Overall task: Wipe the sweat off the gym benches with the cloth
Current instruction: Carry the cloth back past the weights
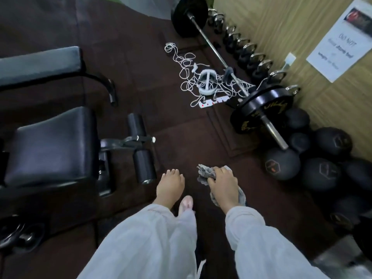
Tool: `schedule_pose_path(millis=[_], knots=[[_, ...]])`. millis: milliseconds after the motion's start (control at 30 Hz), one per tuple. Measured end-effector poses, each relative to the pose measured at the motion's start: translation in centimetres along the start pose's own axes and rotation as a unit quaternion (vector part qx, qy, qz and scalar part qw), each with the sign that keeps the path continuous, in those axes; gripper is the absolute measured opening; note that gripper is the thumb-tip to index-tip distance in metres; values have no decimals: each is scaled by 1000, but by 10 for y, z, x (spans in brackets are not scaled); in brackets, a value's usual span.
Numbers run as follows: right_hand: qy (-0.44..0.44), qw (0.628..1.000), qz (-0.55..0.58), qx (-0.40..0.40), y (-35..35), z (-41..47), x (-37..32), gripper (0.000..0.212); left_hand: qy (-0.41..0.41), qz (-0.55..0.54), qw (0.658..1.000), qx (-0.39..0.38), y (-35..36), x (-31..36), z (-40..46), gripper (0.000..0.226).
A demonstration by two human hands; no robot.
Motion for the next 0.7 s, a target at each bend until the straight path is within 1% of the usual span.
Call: schedule_pose_path(millis=[133,200,300,400,500,600,700], knots=[[-18,1000,1,-4,-8,140,-25,30,5,-16,1000,22,-64,7,127,39],[-26,1000,-3,-13,-13,209,-40,30,-4,-25,999,30,-102,11,187,40],[-41,999,10,-7,-30,307,-67,31,-19,-38,998,44,-154,16,267,41],[-59,998,1,-10,-47,386,-88,32,-32,-13,999,27,-186,13,331,39],[-58,998,-8,-16,-57,462,-97,33,-49,4,999,7,-217,13,395,36],[-57,998,-27,-27,-64,551,-110,30,-41,-25,999,18,-261,22,472,39],[-68,997,-22,-40,-69,646,-135,31,-58,-49,997,35,-311,22,556,40]])
Point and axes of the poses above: each hand's wrist, its own z-axis towards the middle knuckle, its own y-axis out of the palm, x = y × z, the point moved 3 cm from there along z, towards the middle knuckle, and after that the axes turned 1 degree about -z, right-handed, at the moved point
